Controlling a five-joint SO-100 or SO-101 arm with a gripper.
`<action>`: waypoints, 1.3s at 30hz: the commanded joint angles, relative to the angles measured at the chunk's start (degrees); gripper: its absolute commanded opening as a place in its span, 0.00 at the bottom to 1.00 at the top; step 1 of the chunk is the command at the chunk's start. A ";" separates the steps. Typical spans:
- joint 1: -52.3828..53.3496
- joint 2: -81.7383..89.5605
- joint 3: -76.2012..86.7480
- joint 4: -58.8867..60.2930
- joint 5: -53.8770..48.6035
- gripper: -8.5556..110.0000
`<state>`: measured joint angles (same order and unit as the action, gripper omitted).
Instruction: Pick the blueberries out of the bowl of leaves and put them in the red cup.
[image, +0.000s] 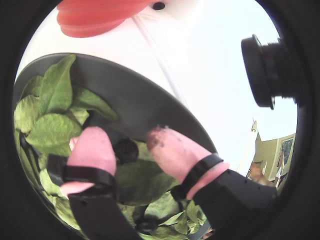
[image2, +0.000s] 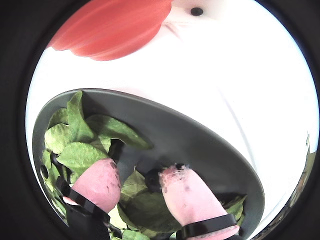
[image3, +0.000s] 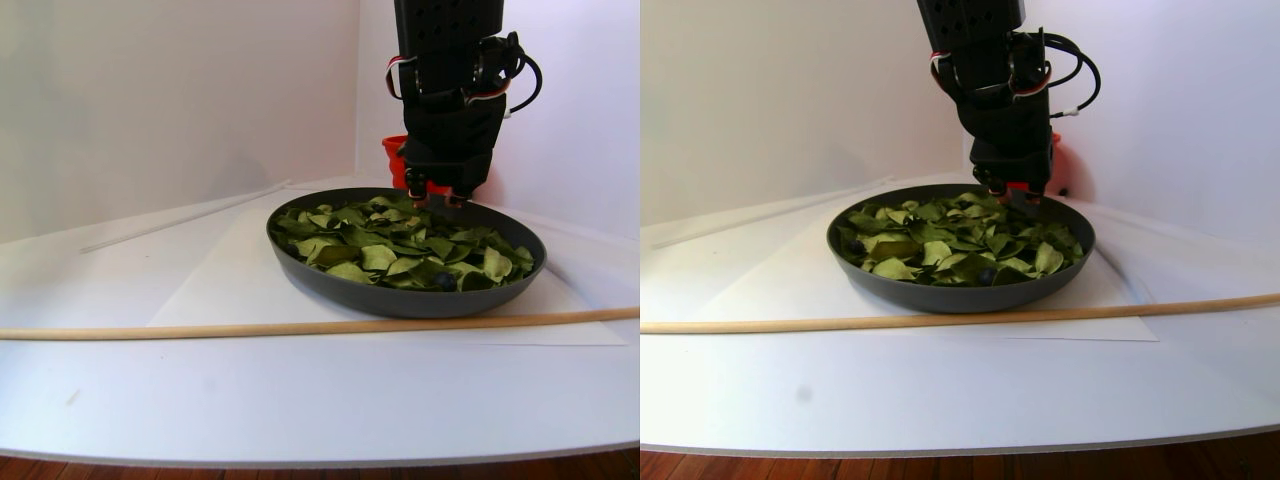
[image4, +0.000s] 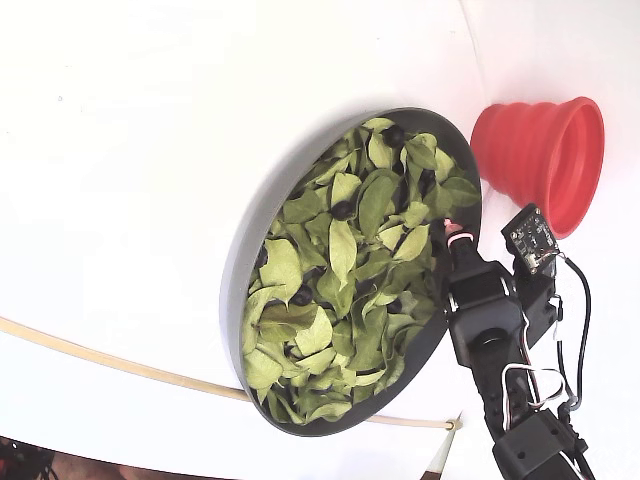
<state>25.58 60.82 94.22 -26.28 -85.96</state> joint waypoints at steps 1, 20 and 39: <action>1.85 2.11 -3.08 -0.18 -0.70 0.20; 2.72 -5.19 -7.73 -0.26 -0.62 0.20; 1.93 -7.21 -7.21 0.88 3.34 0.20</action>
<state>26.46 53.26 88.24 -25.58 -82.79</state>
